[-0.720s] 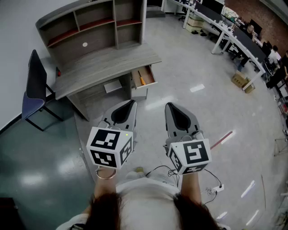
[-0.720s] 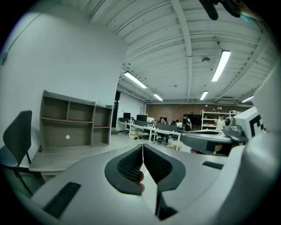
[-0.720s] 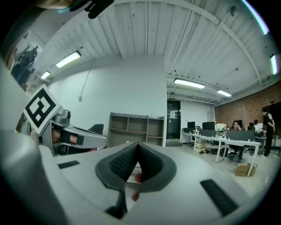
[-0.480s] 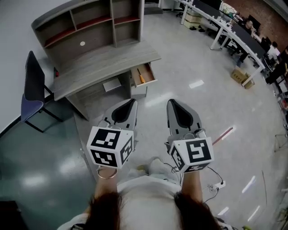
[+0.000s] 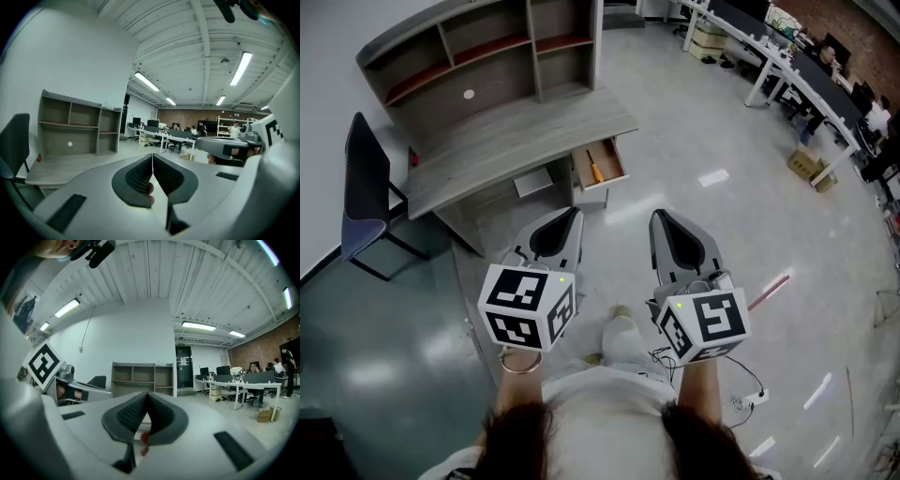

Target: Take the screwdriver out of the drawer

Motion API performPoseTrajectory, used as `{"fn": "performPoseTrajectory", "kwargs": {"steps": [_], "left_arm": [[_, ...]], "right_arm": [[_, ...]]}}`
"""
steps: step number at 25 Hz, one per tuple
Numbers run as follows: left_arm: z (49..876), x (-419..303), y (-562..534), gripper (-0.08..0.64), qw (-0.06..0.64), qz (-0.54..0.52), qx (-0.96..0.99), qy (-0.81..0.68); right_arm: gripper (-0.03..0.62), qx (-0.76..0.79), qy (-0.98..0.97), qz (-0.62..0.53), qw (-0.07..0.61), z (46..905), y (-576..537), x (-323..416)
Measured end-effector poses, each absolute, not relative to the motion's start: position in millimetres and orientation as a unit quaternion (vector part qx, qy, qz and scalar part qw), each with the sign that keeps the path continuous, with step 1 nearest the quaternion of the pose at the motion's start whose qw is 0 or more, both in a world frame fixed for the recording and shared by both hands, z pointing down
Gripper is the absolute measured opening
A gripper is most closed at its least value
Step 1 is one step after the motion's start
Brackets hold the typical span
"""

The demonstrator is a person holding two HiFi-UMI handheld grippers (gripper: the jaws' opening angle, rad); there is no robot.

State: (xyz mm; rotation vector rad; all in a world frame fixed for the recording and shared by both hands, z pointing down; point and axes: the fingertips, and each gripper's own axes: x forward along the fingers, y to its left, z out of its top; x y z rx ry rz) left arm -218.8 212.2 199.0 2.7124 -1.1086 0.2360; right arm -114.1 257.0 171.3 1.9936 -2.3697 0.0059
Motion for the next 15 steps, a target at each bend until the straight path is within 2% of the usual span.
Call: {"fn": "performPoseTrajectory", "kwargs": {"steps": [15], "left_arm": [[196, -141, 122, 0.018, 0.095, 0.083, 0.904, -0.409]], "right_arm": [[0.026, 0.614, -0.789, -0.014, 0.035, 169, 165, -38]]}}
